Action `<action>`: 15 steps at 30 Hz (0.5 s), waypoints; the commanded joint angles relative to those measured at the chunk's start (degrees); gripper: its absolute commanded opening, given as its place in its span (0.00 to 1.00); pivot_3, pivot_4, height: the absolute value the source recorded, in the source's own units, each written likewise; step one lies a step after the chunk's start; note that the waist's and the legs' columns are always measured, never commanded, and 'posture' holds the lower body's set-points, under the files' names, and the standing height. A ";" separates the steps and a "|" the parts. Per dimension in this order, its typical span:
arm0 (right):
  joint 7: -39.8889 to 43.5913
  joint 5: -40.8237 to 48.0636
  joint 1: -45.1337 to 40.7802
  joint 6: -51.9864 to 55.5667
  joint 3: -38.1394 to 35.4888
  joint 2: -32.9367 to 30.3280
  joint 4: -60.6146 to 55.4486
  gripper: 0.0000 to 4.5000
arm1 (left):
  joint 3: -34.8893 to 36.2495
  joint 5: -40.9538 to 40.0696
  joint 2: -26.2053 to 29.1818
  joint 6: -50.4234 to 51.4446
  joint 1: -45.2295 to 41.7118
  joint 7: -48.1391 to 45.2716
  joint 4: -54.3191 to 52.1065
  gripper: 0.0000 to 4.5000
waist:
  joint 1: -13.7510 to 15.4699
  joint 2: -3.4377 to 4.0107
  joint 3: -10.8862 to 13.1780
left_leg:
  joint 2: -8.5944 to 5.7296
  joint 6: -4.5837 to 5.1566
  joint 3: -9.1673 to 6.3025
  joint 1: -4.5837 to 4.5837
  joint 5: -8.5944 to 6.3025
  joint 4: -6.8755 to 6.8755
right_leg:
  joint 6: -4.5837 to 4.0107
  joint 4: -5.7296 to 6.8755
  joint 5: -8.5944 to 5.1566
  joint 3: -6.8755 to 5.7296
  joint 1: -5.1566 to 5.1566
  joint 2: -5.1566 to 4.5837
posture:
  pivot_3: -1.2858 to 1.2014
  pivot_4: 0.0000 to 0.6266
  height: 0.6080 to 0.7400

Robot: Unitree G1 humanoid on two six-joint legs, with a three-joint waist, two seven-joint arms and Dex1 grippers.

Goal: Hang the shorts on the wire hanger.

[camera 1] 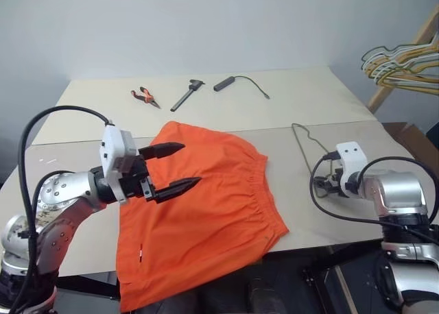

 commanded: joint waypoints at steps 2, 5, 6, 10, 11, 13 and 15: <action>-2.15 0.51 -1.52 1.84 -3.59 0.74 2.22 0.51 | 1.70 -2.71 0.97 0.68 -0.39 -1.27 -0.91 1.00 | -0.10 0.01 -0.30 | 0.00 0.00 0.00 0.01 0.00 0.01 | 0.00 0.03 0.00 0.00 0.00 0.00 | 0.50 0.05 1.00; -2.25 1.24 -1.07 3.69 -4.45 1.23 0.69 0.29 | 2.34 -4.35 1.65 1.36 0.11 -1.99 -1.04 1.00 | -0.41 0.01 -0.64 | 0.01 0.00 -0.01 0.06 0.00 0.02 | 0.00 0.06 0.00 0.01 0.04 0.01 | 0.50 0.05 1.00; -2.36 1.28 -0.87 4.04 -4.50 1.35 0.15 0.20 | 2.44 -4.52 1.79 1.42 0.23 -2.11 -1.05 1.00 | -0.55 0.00 -0.70 | 0.00 0.00 0.00 0.10 0.00 0.02 | 0.00 0.08 0.00 0.02 0.07 0.01 | 0.50 0.05 1.00; -3.11 0.76 0.05 3.10 -3.75 1.37 -1.20 0.00 | 2.35 -5.43 2.45 2.23 -0.11 -2.26 -0.70 1.00 | -0.86 0.02 -0.76 | 0.00 -0.01 0.01 0.31 0.01 0.05 | -0.01 0.17 -0.01 0.08 0.23 0.07 | 0.50 0.06 1.00; -3.59 0.35 0.34 2.01 -3.44 1.30 -1.88 0.00 | 2.28 -5.61 2.54 2.46 -0.38 -2.24 -0.58 1.00 | -0.90 0.05 -0.79 | 0.00 0.00 0.03 0.41 0.02 0.05 | -0.01 0.19 -0.01 0.10 0.30 0.09 | 0.50 0.06 1.00; -4.73 -0.69 1.45 -2.39 -2.92 1.29 -3.94 0.00 | 2.13 -5.58 2.59 2.70 -0.91 -2.05 -0.32 1.00 | -0.97 0.06 -0.85 | 0.00 0.00 0.05 0.45 0.02 0.05 | -0.01 0.19 -0.01 0.13 0.34 0.13 | 0.50 0.06 1.00; -5.44 -1.98 2.61 -7.20 -1.82 0.79 -5.95 0.00 | 1.99 -5.58 2.57 2.98 -1.42 -1.81 0.12 1.00 | -0.99 0.07 -0.86 | 0.00 0.00 0.07 0.45 0.02 0.05 | -0.01 0.20 -0.01 0.16 0.32 0.14 | 0.50 0.06 1.00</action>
